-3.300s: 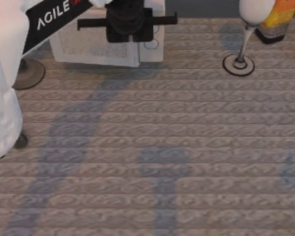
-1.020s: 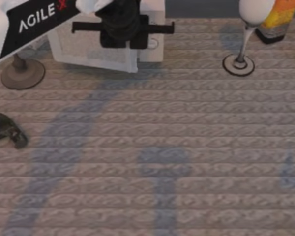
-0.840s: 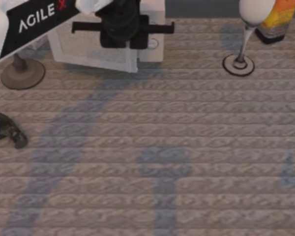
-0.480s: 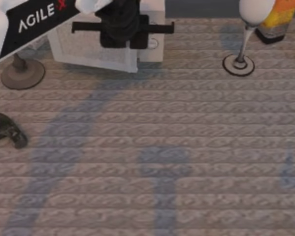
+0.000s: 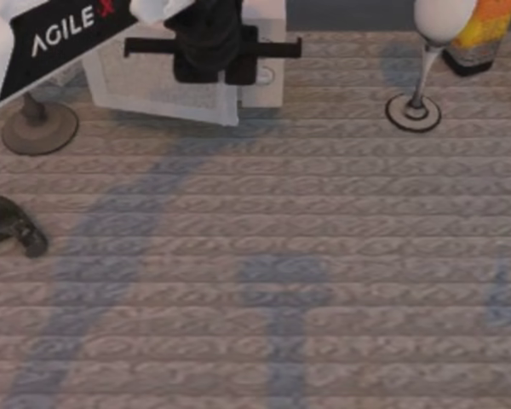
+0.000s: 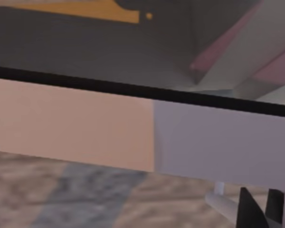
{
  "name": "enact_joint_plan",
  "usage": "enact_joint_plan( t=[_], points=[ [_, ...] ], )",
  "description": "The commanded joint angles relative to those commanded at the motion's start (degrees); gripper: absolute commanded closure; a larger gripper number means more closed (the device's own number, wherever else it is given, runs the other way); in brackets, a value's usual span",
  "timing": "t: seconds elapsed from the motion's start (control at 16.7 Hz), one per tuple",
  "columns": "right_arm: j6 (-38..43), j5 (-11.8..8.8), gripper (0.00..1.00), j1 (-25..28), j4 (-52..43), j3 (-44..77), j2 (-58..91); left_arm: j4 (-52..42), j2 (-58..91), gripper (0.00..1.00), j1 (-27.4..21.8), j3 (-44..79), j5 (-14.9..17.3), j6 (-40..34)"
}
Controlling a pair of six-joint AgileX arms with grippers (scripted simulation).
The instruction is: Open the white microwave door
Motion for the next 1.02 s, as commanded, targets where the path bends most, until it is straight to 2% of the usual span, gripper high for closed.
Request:
enact_joint_plan(
  t=[0.3, 0.72, 1.02],
  points=[
    [0.0, 0.0, 0.0, 0.0, 0.0, 0.0, 0.0, 0.48, -0.23, 1.0, -0.33, -0.68, 0.54, 0.27],
    [0.0, 0.0, 0.0, 0.0, 0.0, 0.0, 0.0, 3.85, -5.04, 1.0, 0.78, -8.23, 2.91, 5.55],
    [0.0, 0.0, 0.0, 0.0, 0.0, 0.0, 0.0, 4.12, -5.39, 1.0, 0.85, -8.41, 3.02, 5.76]
  ],
)
